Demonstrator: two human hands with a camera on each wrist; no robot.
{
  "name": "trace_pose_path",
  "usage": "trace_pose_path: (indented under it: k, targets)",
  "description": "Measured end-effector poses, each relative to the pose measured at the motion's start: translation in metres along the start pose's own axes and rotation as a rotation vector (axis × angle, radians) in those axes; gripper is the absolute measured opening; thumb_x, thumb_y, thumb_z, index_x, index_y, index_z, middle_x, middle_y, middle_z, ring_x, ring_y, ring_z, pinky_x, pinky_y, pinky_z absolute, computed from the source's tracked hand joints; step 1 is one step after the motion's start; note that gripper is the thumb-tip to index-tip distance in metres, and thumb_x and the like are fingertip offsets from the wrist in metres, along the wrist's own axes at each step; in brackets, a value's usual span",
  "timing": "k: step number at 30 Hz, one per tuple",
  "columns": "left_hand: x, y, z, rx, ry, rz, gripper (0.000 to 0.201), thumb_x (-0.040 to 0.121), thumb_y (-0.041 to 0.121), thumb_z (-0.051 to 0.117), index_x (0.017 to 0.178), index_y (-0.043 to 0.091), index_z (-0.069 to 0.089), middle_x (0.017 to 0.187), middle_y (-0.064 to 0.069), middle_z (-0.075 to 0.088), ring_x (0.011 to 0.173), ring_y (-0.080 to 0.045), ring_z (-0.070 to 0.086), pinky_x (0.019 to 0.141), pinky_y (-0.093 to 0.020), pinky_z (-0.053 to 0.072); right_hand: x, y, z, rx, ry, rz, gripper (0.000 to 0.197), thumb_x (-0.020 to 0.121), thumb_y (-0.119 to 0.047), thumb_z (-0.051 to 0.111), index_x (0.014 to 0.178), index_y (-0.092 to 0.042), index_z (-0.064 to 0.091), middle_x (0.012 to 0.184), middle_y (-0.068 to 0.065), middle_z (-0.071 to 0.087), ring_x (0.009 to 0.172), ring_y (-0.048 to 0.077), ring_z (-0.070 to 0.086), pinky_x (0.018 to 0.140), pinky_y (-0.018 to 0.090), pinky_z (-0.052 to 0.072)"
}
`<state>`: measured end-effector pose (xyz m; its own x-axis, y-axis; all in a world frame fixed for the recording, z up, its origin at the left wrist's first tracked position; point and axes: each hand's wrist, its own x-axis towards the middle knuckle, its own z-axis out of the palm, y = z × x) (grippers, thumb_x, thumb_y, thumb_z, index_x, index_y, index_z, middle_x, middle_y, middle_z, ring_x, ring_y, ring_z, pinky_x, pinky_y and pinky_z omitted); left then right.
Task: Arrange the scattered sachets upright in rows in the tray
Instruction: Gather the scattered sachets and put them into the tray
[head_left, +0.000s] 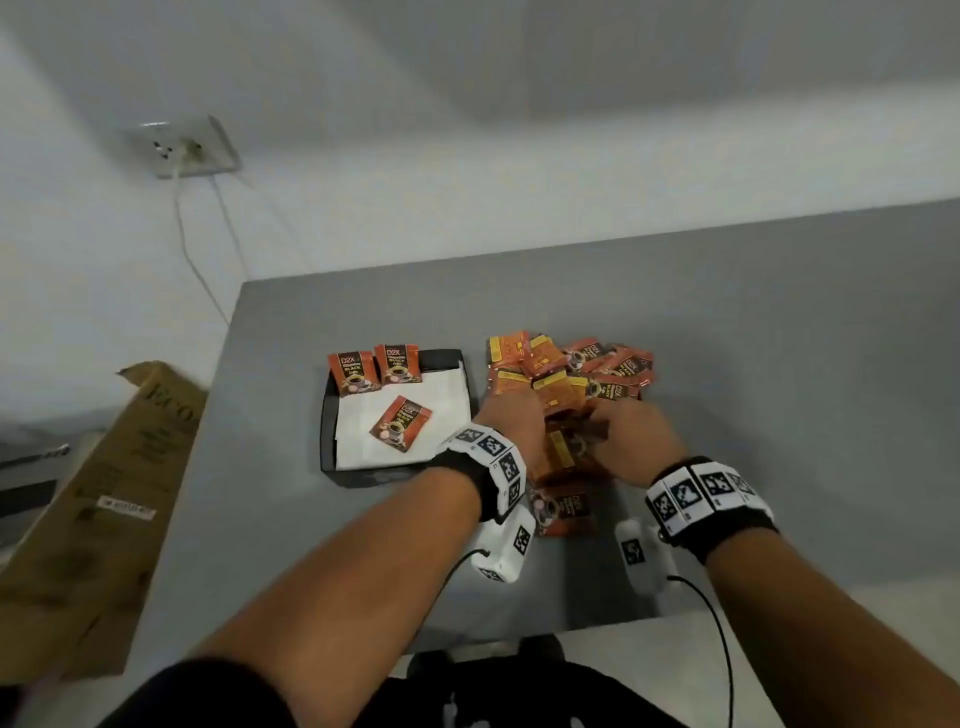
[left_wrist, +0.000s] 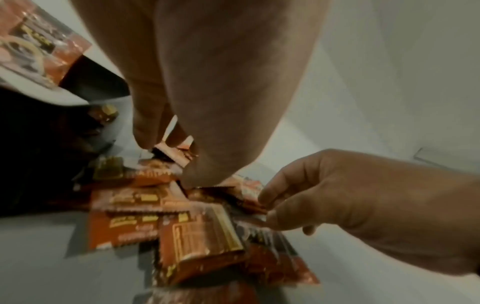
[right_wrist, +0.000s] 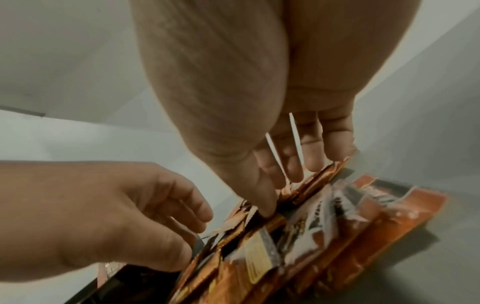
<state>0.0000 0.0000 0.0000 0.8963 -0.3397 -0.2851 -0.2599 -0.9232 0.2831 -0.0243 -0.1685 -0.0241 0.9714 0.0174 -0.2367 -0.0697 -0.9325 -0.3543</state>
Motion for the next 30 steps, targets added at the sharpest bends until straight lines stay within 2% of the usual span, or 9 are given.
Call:
trace_pose_path:
  k: [2, 4, 7, 10, 14, 18, 22, 27, 30]
  targets:
    - [0.003, 0.002, 0.006, 0.055, -0.008, -0.077, 0.030, 0.095, 0.005, 0.051, 0.125, 0.005, 0.052, 0.115, -0.019, 0.064, 0.101, -0.035, 0.065, 0.079, -0.039, 0.053, -0.001, 0.006, 0.005, -0.037, -0.026, -0.021, 0.033, 0.080, -0.030, 0.074, 0.111, -0.019, 0.072, 0.114, 0.001, 0.068, 0.104, 0.023, 0.061, 0.093, 0.035, 0.052]
    - [0.000, 0.003, 0.009, 0.095, -0.006, -0.107, 0.036, 0.098, 0.006, 0.047, 0.134, 0.007, 0.043, 0.117, -0.020, 0.063, 0.101, -0.038, 0.066, 0.079, -0.042, 0.054, -0.004, 0.010, 0.012, -0.070, -0.024, -0.046, 0.047, 0.078, -0.042, 0.077, 0.119, -0.022, 0.068, 0.122, 0.001, 0.064, 0.113, 0.024, 0.056, 0.102, 0.038, 0.046]
    - [0.001, 0.001, 0.009, 0.122, 0.038, -0.067, 0.027, 0.099, 0.008, 0.044, 0.126, 0.009, 0.047, 0.109, -0.016, 0.067, 0.091, -0.035, 0.069, 0.071, -0.039, 0.056, -0.002, 0.018, 0.023, -0.107, -0.009, -0.067, 0.056, 0.076, -0.048, 0.077, 0.125, -0.026, 0.063, 0.130, -0.001, 0.058, 0.123, 0.025, 0.048, 0.111, 0.039, 0.037]
    - [-0.004, 0.002, 0.002, 0.138, 0.047, -0.065, 0.025, 0.098, 0.005, 0.043, 0.122, 0.009, 0.049, 0.108, -0.015, 0.068, 0.092, -0.035, 0.069, 0.066, -0.038, 0.050, 0.000, 0.018, 0.026, -0.118, -0.007, -0.072, 0.054, 0.077, -0.045, 0.076, 0.126, -0.028, 0.060, 0.138, -0.002, 0.050, 0.132, 0.027, 0.040, 0.116, 0.042, 0.028]
    - [-0.008, 0.006, -0.017, 0.141, 0.140, -0.086, 0.030, 0.096, -0.003, 0.041, 0.123, 0.008, 0.049, 0.109, -0.016, 0.066, 0.095, -0.037, 0.067, 0.070, -0.040, 0.052, 0.000, 0.020, 0.027, -0.064, 0.015, -0.057, 0.056, 0.077, -0.033, 0.079, 0.126, -0.024, 0.054, 0.137, 0.000, 0.050, 0.132, 0.027, 0.040, 0.115, 0.040, 0.029]
    - [-0.007, -0.002, -0.028, -0.097, 0.255, -0.052, 0.031, 0.087, -0.006, 0.049, 0.113, 0.009, 0.057, 0.107, -0.012, 0.062, 0.092, -0.031, 0.062, 0.076, -0.043, 0.056, 0.000, 0.022, 0.024, -0.037, 0.027, -0.062, 0.067, 0.076, -0.028, 0.080, 0.135, -0.020, 0.049, 0.144, 0.000, 0.047, 0.136, 0.026, 0.037, 0.117, 0.038, 0.024]
    - [-0.007, -0.005, -0.011, -0.178, 0.058, -0.049, 0.013, 0.087, 0.005, 0.058, 0.099, 0.011, 0.061, 0.102, -0.007, 0.061, 0.088, -0.023, 0.061, 0.072, -0.035, 0.055, -0.004, 0.021, 0.021, 0.003, 0.025, -0.036, 0.062, 0.079, -0.022, 0.079, 0.133, -0.021, 0.049, 0.136, 0.004, 0.047, 0.130, 0.029, 0.042, 0.111, 0.040, 0.037]
    - [-0.002, -0.007, 0.012, -0.021, -0.121, -0.004, 0.059, 0.079, 0.007, 0.067, 0.136, 0.014, 0.051, 0.130, -0.009, 0.047, 0.119, -0.030, 0.049, 0.100, -0.044, 0.049, -0.008, 0.021, 0.016, 0.126, -0.058, 0.016, 0.070, 0.083, -0.008, 0.071, 0.141, -0.028, 0.037, 0.133, 0.009, 0.055, 0.118, 0.033, 0.058, 0.099, 0.050, 0.050]
    - [-0.001, -0.011, 0.016, 0.125, -0.160, 0.032, 0.063, 0.080, 0.009, 0.071, 0.139, 0.012, 0.049, 0.137, -0.011, 0.043, 0.128, -0.032, 0.039, 0.108, -0.045, 0.042, -0.004, 0.031, 0.003, 0.189, -0.022, 0.059, 0.043, 0.085, -0.014, 0.071, 0.120, -0.025, 0.048, 0.118, 0.005, 0.058, 0.106, 0.028, 0.060, 0.092, 0.046, 0.053]
